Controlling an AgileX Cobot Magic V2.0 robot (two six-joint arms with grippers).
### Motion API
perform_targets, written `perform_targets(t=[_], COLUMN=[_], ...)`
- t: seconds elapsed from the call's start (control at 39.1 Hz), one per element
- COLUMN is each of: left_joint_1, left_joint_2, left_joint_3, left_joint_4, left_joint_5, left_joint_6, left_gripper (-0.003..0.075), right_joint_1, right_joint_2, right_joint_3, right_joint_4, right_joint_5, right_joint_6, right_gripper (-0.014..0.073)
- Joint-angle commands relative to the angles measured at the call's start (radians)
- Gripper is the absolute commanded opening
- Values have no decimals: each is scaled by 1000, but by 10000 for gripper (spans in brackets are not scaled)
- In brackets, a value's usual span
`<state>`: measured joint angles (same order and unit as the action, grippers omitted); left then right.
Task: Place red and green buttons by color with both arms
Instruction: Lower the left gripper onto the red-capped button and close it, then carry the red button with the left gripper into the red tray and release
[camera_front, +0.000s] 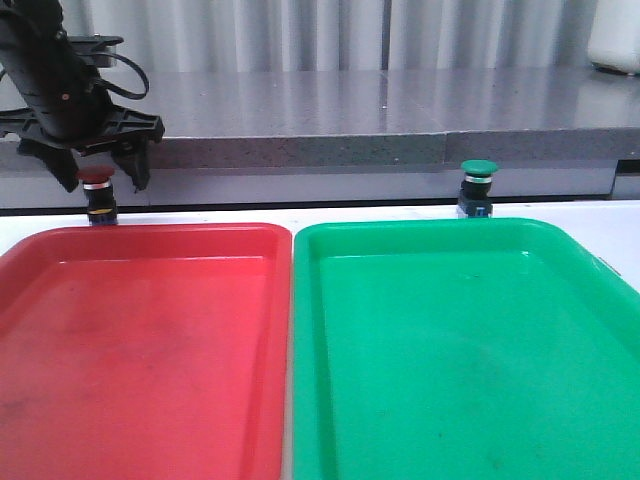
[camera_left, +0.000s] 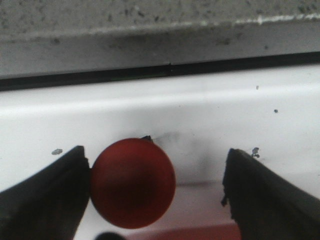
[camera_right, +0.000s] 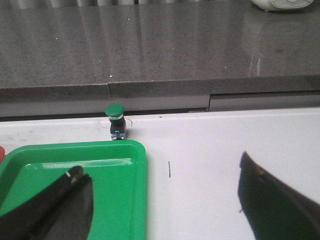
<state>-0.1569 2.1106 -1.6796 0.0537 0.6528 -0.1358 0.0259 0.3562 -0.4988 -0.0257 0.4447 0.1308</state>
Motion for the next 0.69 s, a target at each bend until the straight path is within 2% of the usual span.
perform_targets(t=[0.0, 0.31, 0.51, 0.66], left_joint_1=[-2, 6, 8, -29], left_joint_2=[-52, -58, -149, -282], left_joint_3=[-35, -37, -30, 83], left_joint_4=[-5, -5, -8, -10], left_joint_5=[-54, -42, -21, -43], left_joint_6=[-11, -11, 26, 76], left_gripper=[377, 127, 115, 115], right_joint_1=[-7, -7, -7, -7], right_joint_2=[14, 14, 14, 14], right_joint_3=[-30, -30, -30, -30], right_joint_4=[-10, -10, -10, -10], right_joint_5=[-84, -84, -84, -84], right_joint_6=[-3, -3, -3, -3], right_gripper=[610, 610, 610, 610])
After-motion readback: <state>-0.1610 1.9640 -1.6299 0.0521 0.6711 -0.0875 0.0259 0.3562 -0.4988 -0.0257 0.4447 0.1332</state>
